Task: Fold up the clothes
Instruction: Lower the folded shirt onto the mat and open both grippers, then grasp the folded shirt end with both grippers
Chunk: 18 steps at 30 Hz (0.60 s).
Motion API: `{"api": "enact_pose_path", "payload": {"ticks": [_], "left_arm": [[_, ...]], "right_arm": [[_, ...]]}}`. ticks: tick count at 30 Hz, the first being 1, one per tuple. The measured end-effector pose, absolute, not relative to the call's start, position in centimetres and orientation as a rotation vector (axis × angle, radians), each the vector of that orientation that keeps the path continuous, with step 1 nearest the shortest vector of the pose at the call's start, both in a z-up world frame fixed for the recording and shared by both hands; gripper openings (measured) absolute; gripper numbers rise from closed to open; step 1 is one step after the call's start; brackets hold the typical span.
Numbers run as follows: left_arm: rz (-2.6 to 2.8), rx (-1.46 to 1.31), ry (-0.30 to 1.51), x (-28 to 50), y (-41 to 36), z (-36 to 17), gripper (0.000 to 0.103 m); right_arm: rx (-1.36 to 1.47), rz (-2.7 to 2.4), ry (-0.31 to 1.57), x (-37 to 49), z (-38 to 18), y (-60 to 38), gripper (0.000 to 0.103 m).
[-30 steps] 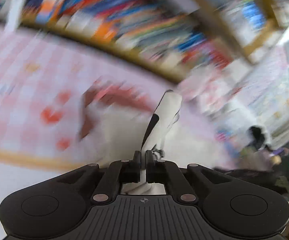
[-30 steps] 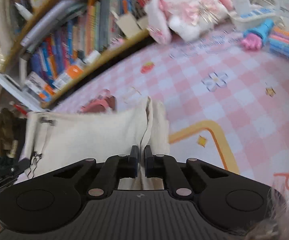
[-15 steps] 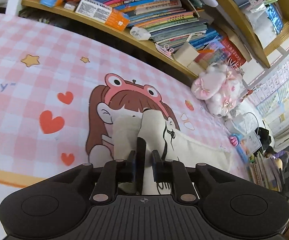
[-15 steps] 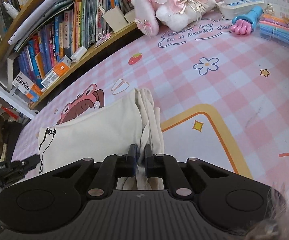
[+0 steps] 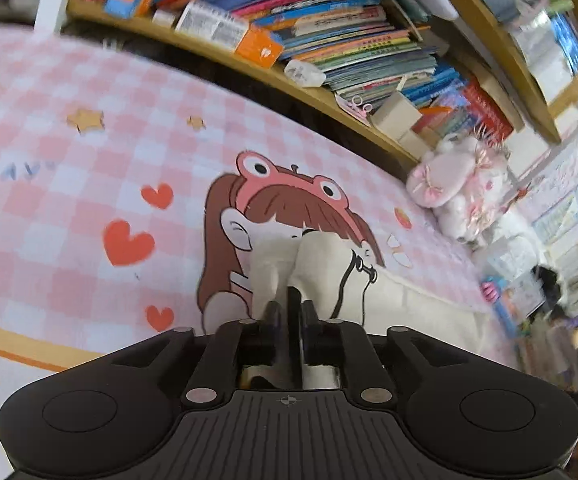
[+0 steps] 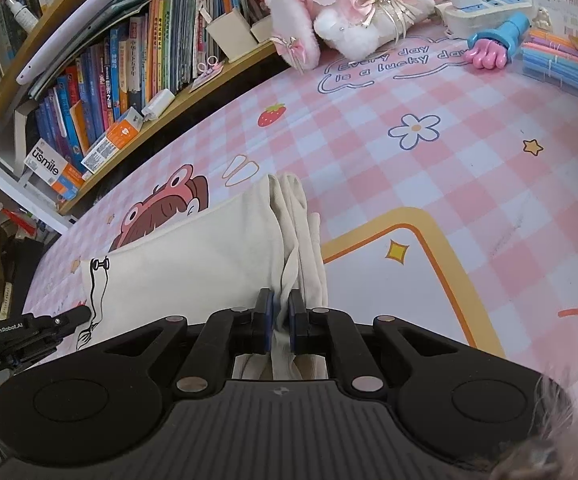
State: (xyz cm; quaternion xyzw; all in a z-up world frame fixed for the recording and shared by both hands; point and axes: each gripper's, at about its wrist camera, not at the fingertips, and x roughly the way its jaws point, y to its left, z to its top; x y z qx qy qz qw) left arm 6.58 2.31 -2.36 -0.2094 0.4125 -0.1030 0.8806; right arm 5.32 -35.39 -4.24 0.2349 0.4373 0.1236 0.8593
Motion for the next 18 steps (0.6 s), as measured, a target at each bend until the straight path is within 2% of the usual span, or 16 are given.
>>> {"api": "enact_pose_path", "payload": {"ticks": [1, 2, 4, 6, 7, 9, 13, 18], "left_arm": [[-0.197, -0.389, 0.85, 6.1, 2.0, -1.9, 0.035], [-0.179, -0.341, 0.839, 5.6, 1.7, -1.4, 0.044], [-0.163, -0.275, 0.814, 4.7, 1.1, -0.8, 0.08], [-0.142, -0.234, 0.797, 3.7, 0.6, -0.4, 0.092], [-0.128, -0.224, 0.793, 3.3, 0.4, -0.3, 0.092], [-0.101, -0.245, 0.814, 2.8, 0.4, -0.5, 0.094], [-0.053, -0.367, 0.871, 2.2, 0.9, -1.6, 0.098], [-0.058, -0.481, 0.936, 2.6, 1.3, -3.1, 0.098]], "right_arm": [[0.494, 0.26, 0.92, 5.3, -4.2, -35.4, 0.006], [0.496, 0.26, 0.921, 5.4, -4.1, -35.4, 0.007], [0.522, 0.263, 0.924, 5.3, -3.8, -35.6, 0.014], [0.555, 0.273, 0.924, 5.1, -3.4, -35.8, 0.035], [0.564, 0.276, 0.924, 4.9, -3.2, -35.8, 0.04], [0.578, 0.278, 0.924, 4.5, -2.7, -35.9, 0.06], [0.548, 0.263, 0.933, 3.9, -1.9, -36.0, 0.069], [0.58, 0.266, 1.007, 3.9, -2.7, -36.3, 0.069]]}}
